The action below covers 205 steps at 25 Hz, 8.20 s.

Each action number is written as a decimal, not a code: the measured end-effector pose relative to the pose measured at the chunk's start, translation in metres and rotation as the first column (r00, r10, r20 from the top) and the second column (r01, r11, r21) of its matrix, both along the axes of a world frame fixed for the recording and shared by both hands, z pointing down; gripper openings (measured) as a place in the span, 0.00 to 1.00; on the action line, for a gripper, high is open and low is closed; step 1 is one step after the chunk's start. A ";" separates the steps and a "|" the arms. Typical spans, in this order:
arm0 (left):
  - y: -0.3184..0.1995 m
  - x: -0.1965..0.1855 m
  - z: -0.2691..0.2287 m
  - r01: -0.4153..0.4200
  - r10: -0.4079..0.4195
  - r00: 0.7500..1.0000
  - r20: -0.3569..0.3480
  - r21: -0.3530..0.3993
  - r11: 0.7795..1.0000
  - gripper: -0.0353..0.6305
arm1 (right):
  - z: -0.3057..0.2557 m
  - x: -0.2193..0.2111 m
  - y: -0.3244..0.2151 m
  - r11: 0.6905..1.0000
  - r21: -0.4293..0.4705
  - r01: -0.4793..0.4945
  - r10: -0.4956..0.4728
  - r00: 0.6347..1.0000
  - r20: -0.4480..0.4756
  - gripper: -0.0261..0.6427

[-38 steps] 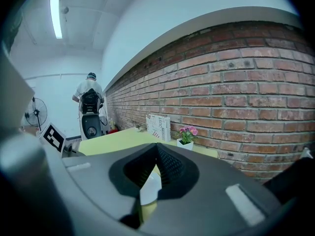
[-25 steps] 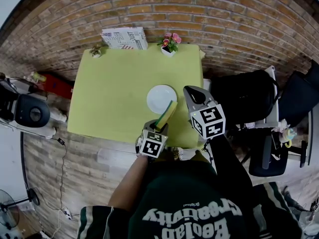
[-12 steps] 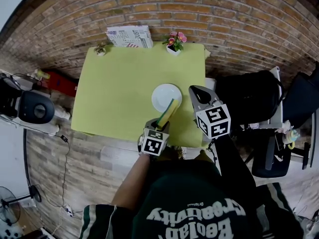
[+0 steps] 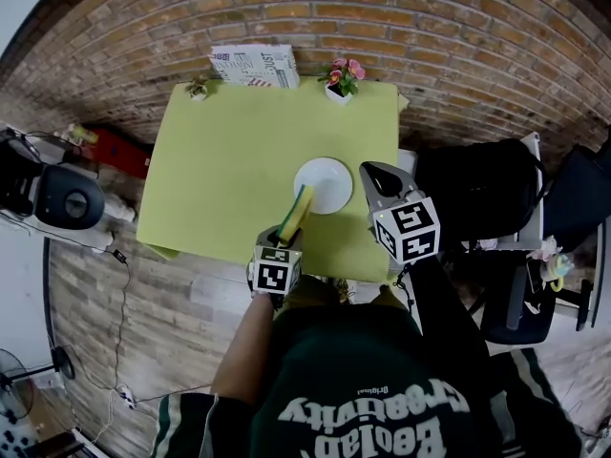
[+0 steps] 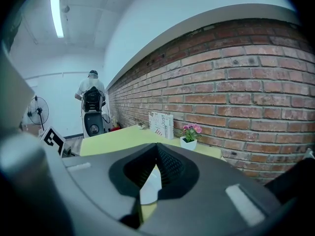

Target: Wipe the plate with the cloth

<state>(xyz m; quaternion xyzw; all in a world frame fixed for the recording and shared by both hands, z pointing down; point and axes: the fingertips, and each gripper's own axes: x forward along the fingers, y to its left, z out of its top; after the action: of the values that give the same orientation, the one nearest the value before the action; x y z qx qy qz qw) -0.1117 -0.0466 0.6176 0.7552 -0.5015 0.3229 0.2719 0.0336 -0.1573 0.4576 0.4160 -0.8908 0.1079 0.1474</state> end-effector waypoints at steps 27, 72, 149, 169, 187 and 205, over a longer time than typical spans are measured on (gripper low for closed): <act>-0.049 0.053 -0.018 -0.119 0.121 0.992 -0.022 0.080 0.990 0.25 | 0.010 0.016 -0.004 0.999 -0.018 -0.038 0.038 0.999 -0.022 0.06; -0.088 -0.004 0.018 0.029 -0.031 0.994 0.109 0.026 0.999 0.25 | 0.020 0.014 -0.029 0.999 -0.034 -0.021 0.019 0.999 -0.042 0.06; -0.039 0.077 0.002 -0.154 0.154 0.988 -0.032 -0.016 0.988 0.25 | 0.015 0.022 -0.005 0.999 -0.021 -0.028 0.027 0.999 -0.045 0.06; -0.027 0.052 0.018 -0.103 0.104 0.995 0.008 -0.071 0.992 0.25 | 0.013 0.025 0.002 0.999 -0.014 -0.029 0.028 0.999 -0.042 0.06; -0.018 -0.010 0.017 0.057 -0.050 0.995 0.083 -0.088 0.994 0.25 | 0.008 0.003 0.005 1.000 -0.007 0.003 -0.003 1.000 -0.019 0.06; -0.016 0.070 0.000 -0.165 0.165 0.986 -0.015 -0.012 0.986 0.25 | 0.005 0.005 0.006 1.000 0.009 -0.006 0.006 1.000 -0.012 0.06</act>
<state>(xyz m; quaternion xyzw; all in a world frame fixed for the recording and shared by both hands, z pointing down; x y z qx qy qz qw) -0.0422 -0.0622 0.6174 0.7945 -0.4330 0.3425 0.2528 0.0389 -0.1516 0.4624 0.4200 -0.8891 0.1020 0.1506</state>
